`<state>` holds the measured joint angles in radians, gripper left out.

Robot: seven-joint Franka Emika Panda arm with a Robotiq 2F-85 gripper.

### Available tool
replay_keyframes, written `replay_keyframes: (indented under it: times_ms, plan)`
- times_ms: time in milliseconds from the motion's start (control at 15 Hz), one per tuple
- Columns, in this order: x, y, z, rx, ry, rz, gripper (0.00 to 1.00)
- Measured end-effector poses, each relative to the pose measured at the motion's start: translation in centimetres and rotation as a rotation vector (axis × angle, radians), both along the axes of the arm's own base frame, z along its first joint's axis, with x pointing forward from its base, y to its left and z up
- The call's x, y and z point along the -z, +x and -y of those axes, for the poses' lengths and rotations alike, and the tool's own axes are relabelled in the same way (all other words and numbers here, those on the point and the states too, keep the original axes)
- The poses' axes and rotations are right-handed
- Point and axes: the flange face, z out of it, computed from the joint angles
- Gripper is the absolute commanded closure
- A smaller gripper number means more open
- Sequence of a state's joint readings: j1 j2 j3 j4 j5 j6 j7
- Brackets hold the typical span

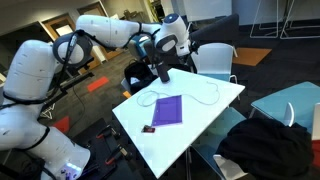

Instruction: Straighten the cable on the table

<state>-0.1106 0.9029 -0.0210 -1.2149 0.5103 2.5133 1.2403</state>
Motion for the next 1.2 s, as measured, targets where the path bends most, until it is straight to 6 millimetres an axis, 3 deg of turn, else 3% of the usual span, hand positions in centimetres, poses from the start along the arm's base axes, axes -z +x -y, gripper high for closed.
replay_keyframes:
  times_ms: [333,733,933,1200]
  plan:
    - [-1.4,-3.4,-6.1,-0.106,0.027,-0.072,0.0]
    - [-0.1,-9.9,-12.9,-0.228,0.034,-0.185,0.0]
    - [-0.3,-11.9,-13.7,-0.258,0.021,-0.196,0.0]
    - [-0.6,-12.3,-13.5,-0.256,0.019,-0.197,0.0]
